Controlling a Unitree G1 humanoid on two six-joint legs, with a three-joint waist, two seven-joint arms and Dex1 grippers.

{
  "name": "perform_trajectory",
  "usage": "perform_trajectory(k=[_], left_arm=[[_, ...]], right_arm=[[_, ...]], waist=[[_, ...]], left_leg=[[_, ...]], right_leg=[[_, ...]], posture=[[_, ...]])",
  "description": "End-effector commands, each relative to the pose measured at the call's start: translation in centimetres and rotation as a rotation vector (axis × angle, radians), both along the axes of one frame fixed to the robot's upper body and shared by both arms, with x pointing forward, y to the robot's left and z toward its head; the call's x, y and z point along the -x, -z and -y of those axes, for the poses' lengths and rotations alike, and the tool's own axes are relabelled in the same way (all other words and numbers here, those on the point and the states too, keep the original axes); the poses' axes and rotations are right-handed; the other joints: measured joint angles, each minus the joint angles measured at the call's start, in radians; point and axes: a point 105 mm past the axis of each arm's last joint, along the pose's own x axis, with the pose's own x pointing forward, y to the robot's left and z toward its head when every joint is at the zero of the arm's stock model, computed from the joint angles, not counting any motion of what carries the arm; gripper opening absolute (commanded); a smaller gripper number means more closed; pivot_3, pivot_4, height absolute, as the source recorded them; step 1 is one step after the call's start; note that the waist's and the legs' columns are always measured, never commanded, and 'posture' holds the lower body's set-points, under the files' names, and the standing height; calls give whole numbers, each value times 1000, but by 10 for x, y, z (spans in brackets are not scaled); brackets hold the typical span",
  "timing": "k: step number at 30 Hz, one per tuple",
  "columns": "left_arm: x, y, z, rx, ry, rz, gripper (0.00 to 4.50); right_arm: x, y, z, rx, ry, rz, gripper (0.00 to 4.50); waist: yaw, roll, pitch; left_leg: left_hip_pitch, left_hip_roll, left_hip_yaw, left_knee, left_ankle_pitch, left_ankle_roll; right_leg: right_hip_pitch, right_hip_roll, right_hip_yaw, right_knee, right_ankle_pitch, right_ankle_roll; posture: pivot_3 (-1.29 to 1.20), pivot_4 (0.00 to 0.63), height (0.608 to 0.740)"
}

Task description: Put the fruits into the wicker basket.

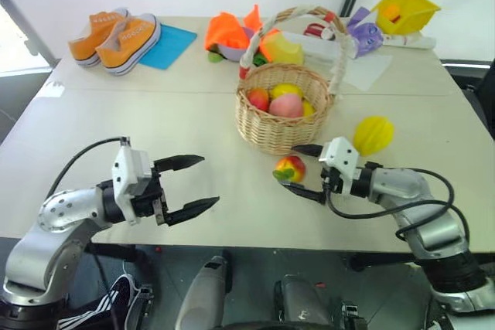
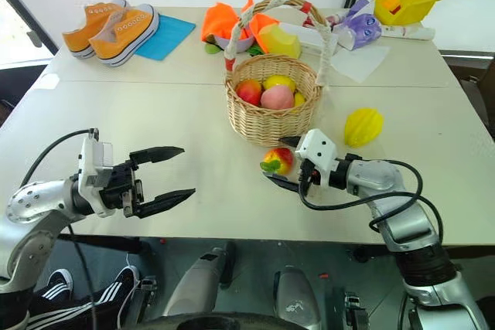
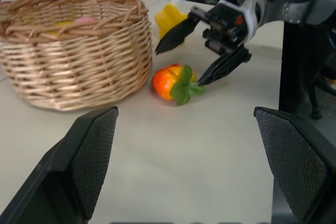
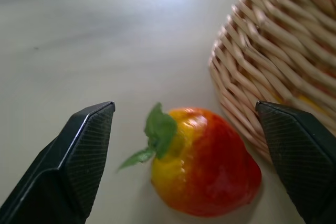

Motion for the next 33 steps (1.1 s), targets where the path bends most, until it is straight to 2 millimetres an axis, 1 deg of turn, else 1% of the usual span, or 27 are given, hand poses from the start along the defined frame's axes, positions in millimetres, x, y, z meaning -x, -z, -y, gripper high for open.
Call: perform_trajectory(k=[1, 6, 8, 9, 10, 12, 13, 14, 15, 17, 18, 20, 21, 22, 23, 25, 27, 28, 29, 31, 33], left_arm=[[6, -2, 8, 1, 11, 44, 4440], [7, -1, 10, 1, 9, 52, 4440], [6, -1, 10, 0, 9, 49, 4440], [6, 0, 10, 0, 10, 47, 4500], [6, 0, 10, -1, 10, 45, 4500], [4, 2, 10, 0, 9, 41, 4500], [4, 3, 10, -1, 9, 39, 4500], [4, 3, 11, -1, 10, 38, 4500], [3, 3, 12, 2, 11, 38, 4500], [2, 2, 12, 4, 11, 41, 4500], [1, 1, 12, 8, 5, 45, 4500], [-4, -2, 9, 30, -22, 57, 4500], [-7, -4, 7, 44, -42, 64, 4500], [-12, -6, 5, 55, -67, 77, 4500], [-16, -8, 4, 63, -86, 92, 4500], [-25, -12, 1, 80, -138, 123, 4500], [-35, -14, -4, 99, -202, 134, 4500], [-39, -14, -6, 108, -231, 137, 4500], [-42, -15, -8, 121, -251, 136, 4500], [-46, -15, -8, 142, -281, 134, 4500], [-46, -13, -5, 144, -285, 131, 4500]], right_arm=[[-5, -1, -7, 31, -14, 65, 4500], [-7, 15, -1, 90, 3, 47, 4500], [-9, 12, 0, 39, 23, 30, 4500], [-9, 10, 0, 15, 30, 21, 3961], [-10, 8, 0, 8, 34, 22, 3688], [-9, 11, 1, 38, 29, 32, 2694], [-9, 13, 3, 59, 28, 35, 2335], [-9, 14, 4, 71, 28, 36, 2270], [-6, 11, 5, 57, 15, 27, 2270], [15, -7, -2, -21, -111, -4, 2270], [24, -22, -5, -85, -163, -25, 2270], [33, -46, -7, -157, -213, -34, 2270], [35, -57, -8, -193, -225, -45, 2270], [33, -70, -9, -209, -233, -8, 2270], [27, -84, -10, -228, -220, 47, 2270], [7, -116, -12, -309, -147, 164, 2270], [-14, -139, -12, -365, -56, 275, 2270], [-23, -146, -13, -382, -22, 306, 2270], [-30, -147, -17, -370, -9, 329, 2270], [-42, -141, -30, -300, 4, 374, 2270], [-51, -136, -45, -298, 11, 380, 2270]], waist=[[-3, 0, 0], [-4, 0, 0], [-1, 0, 0], [-1, 0, 0], [0, 0, 0], [1, 0, 0], [1, 0, 0], [1, 0, 0], [1, 0, 0], [6, 0, 0], [8, 0, 0], [6, 0, 0], [3, 0, 0], [1, 0, 0], [-2, 0, 0], [-5, 0, 0], [-12, 0, 0], [-14, 0, 0], [-14, 0, 0], [-16, 0, 0], [-21, 0, 0]], left_leg=[[0, 0, 0, 0, 0, 0], [1, 0, -1, -1, 0, 0], [1, 0, 0, 0, 0, 0], [1, 0, 0, 0, 0, 0], [1, 0, 0, 0, 0, 0], [1, 0, 0, 0, 0, 0], [1, 0, 0, 0, 0, 0], [1, 0, 0, 0, 0, 0], [1, 0, 0, 0, 0, 0], [1, 0, 0, 0, 0, 0], [0, 0, 0, 0, 0, 0], [0, 0, 0, 0, 0, 0], [0, 0, 0, 0, 0, 0], [0, 1, 0, 0, 0, 0], [0, 2, 0, 0, 0, 0], [1, 2, 0, 0, 0, 0], [0, 1, 0, 0, 0, 0], [0, 1, 0, 0, 0, 0], [0, 1, 0, 0, 0, 0], [0, 0, -1, 0, 1, 0], [0, 0, -1, -1, 1, 0]], right_leg=[[0, 0, 0, 0, 0, 0], [0, 3, -1, 1, 0, 0], [0, 3, -1, 1, 0, 0], [0, 3, -1, 1, 0, 0], [0, 3, 0, 1, 0, 0], [0, 3, 0, 2, 0, 0], [0, 3, 0, 2, 0, 0], [0, 3, 0, 2, 0, 0], [0, 3, 0, 2, 0, 0], [0, 3, 0, 2, 0, 0], [0, 3, 0, 2, 0, 0], [0, 2, 0, 1, 0, 0], [0, 1, 0, 1, 0, 0], [0, 1, 0, 2, 0, 0], [0, 2, 0, 2, 0, 0], [0, 2, 0, 2, 0, 0], [0, 2, 0, 1, 0, 0], [0, 2, 0, 1, 0, 0], [0, 3, 0, 1, 0, 0], [0, 3, -1, 1, 0, 0], [0, 4, -1, 2, 1, 0]], posture=[[0, 150, 740], [0, 150, 740], [0, 150, 740], [0, 150, 740], [0, 150, 740], [0, 150, 740], [0, 150, 740], [0, 150, 740], [0, 150, 740], [0, 150, 740], [0, 150, 740], [0, 150, 740], [0, 150, 740], [0, 150, 740], [0, 150, 740], [0, 150, 740], [0, 150, 740], [0, 150, 740], [0, 150, 740], [0, 150, 740], [0, 150, 740]])
